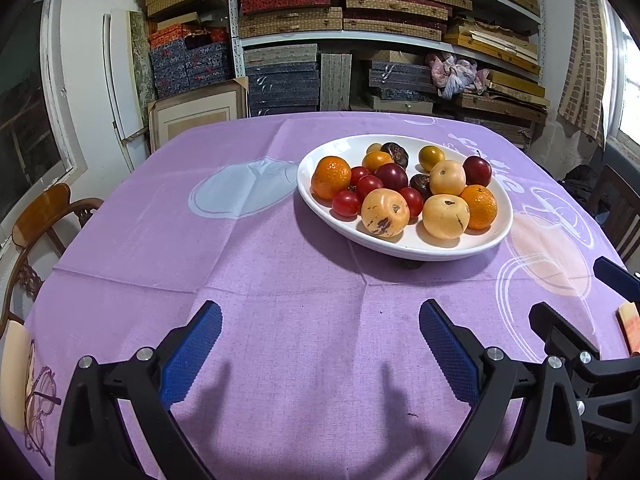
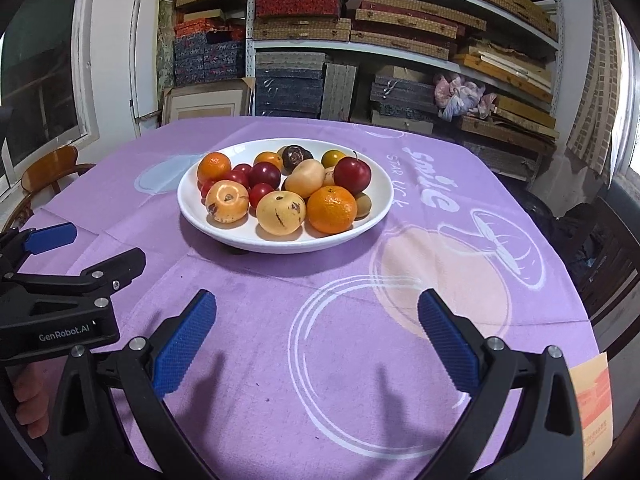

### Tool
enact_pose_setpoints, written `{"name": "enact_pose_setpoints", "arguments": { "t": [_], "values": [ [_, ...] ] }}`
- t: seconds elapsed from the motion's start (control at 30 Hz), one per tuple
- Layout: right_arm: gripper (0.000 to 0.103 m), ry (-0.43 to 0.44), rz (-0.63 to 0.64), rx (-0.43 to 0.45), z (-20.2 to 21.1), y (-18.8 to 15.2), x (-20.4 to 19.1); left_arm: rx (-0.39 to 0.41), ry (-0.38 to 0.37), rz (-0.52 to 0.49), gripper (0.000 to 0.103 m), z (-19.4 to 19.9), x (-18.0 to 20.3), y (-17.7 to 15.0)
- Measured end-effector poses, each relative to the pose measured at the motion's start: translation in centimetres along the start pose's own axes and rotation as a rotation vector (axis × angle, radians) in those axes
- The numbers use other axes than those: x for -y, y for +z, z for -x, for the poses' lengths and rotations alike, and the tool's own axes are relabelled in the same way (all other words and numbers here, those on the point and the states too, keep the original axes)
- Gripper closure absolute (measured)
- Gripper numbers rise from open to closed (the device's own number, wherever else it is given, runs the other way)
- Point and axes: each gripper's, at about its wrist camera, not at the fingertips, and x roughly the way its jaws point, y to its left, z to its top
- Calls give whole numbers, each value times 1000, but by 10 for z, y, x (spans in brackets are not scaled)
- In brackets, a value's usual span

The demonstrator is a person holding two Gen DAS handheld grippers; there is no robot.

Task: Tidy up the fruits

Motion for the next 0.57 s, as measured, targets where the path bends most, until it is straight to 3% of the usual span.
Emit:
{"name": "enact_pose_setpoints", "arguments": {
  "t": [0.57],
  "values": [
    [4,6,-39,13,4,1,7,-10,-13,1,3,-1,5,-3]
  ]
}}
